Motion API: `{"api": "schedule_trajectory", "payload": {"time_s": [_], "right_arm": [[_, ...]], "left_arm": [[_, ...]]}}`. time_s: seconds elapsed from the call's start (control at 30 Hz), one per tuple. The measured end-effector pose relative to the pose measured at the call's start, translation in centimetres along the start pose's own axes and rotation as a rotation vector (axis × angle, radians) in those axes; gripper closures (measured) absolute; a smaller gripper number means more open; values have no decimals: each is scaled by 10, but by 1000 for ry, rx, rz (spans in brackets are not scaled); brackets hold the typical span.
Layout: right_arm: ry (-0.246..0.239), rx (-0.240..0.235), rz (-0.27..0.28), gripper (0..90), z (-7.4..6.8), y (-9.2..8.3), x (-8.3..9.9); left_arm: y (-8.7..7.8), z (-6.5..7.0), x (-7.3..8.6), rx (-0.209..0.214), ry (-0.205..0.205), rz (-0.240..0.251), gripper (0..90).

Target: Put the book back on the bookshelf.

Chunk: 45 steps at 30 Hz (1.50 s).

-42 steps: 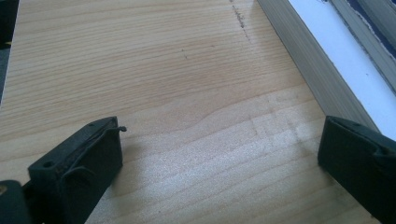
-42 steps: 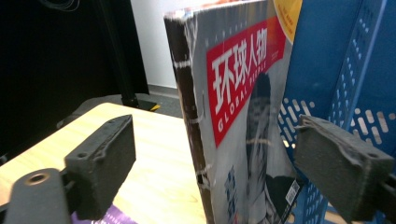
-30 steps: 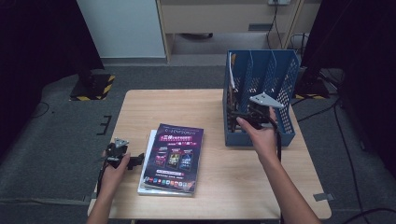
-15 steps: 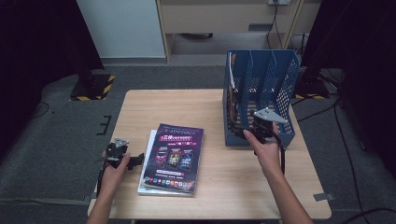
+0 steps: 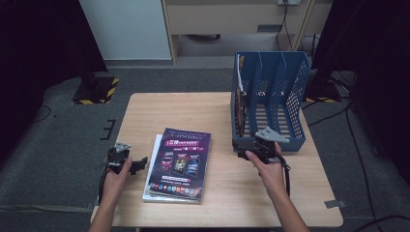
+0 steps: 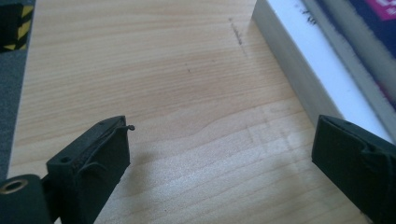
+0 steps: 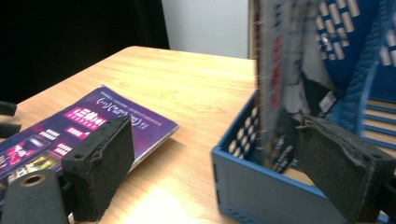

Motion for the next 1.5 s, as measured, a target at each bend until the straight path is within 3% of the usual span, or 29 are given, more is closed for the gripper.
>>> {"api": "schedule_trajectory", "payload": {"time_s": [0.2, 0.33, 0.37, 0.4, 0.43, 0.53, 0.57, 0.67, 0.8, 0.87, 1.03, 1.4, 1.5], "right_arm": [[-38, -33, -50, 144, -14, 9, 14], [-66, -60, -93, 170, -26, 17, 25], [-78, -77, -118, 218, -32, 19, 29], [-78, -77, -118, 218, -32, 19, 29], [-111, -84, -133, 246, -35, 21, 32], [-118, -99, -155, 272, -37, 21, 35], [-130, -102, -167, 279, -37, 22, 37], [-131, -103, -178, 286, -37, 23, 39], [-143, -101, -192, 280, -38, 24, 41], [-147, -98, -201, 269, -38, 24, 43], [-150, -95, -221, 244, -38, 26, 46], [-155, -92, -236, 228, -39, 27, 48], [-154, -99, -245, 220, -40, 28, 49]], "left_arm": [[-9, 8, -12, 19, 11, 66, 42], [-13, 20, -19, 44, 58, 92, 72], [-15, 27, -22, 53, 85, 96, 78], [-15, 27, -22, 53, 85, 96, 90], [-19, 34, -27, 58, 105, 116, 111], [-21, 41, -31, 74, 116, 131, 133], [-22, 47, -33, 98, 132, 134, 199], [-21, 57, -34, 142, 166, 137, 272], [-19, 68, -35, 180, 192, 128, 337], [-18, 76, -36, 225, 204, 126, 361], [-12, 79, -34, 267, 198, 117, 403], [-9, 79, -31, 283, 192, 106, 414], [-10, 80, -32, 272, 217, 109, 417]]}}
Point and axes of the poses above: each handheld gripper's, and its own axes: y roughly forward along the jaws, x roughly out of its underside, z roughly to its right, the point moved 7 cm from there along y, roughly forward along the jaws, and after that the axes turned 10 degrees about y, right-handed, at the moved point
